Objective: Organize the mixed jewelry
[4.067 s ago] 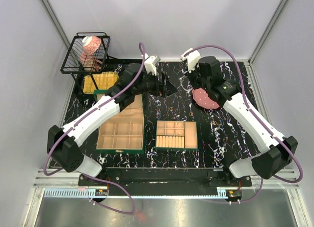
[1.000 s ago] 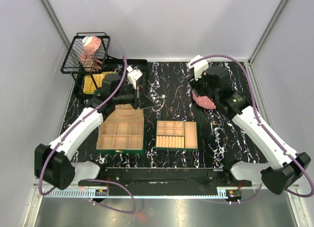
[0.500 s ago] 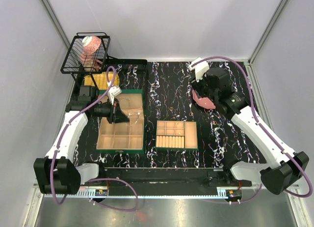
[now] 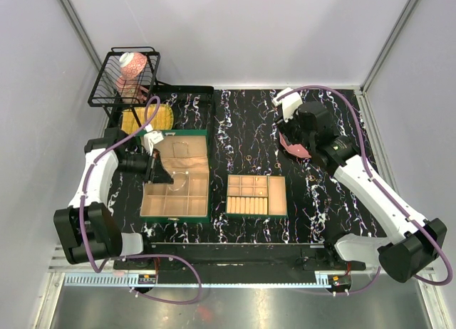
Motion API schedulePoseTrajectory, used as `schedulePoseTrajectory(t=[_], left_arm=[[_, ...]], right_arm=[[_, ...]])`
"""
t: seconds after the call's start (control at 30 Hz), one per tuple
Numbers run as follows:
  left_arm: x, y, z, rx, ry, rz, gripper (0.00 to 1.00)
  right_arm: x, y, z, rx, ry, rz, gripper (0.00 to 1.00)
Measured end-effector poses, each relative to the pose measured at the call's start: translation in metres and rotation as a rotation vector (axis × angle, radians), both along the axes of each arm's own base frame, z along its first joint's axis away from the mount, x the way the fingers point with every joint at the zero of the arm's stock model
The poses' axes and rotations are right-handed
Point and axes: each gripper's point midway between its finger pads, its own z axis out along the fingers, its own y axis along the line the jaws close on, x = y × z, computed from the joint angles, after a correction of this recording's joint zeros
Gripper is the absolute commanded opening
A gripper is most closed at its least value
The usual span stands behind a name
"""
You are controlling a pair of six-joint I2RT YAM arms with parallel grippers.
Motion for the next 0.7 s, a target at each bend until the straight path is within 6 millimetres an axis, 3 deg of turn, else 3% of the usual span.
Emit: schedulePoseTrajectory(t=[0.17, 0.7], left_arm=[[0.002, 0.002, -0.007, 0.004, 0.060, 0.021, 0.00], [0.039, 0.014, -0.027, 0.052, 0.170, 0.229, 0.00]], right_arm=[[0.001, 0.001, 0.002, 0.006, -0.008, 0.001, 0.55], [0.001, 0.005, 0.002, 0.018, -0.007, 0.021, 0.56]])
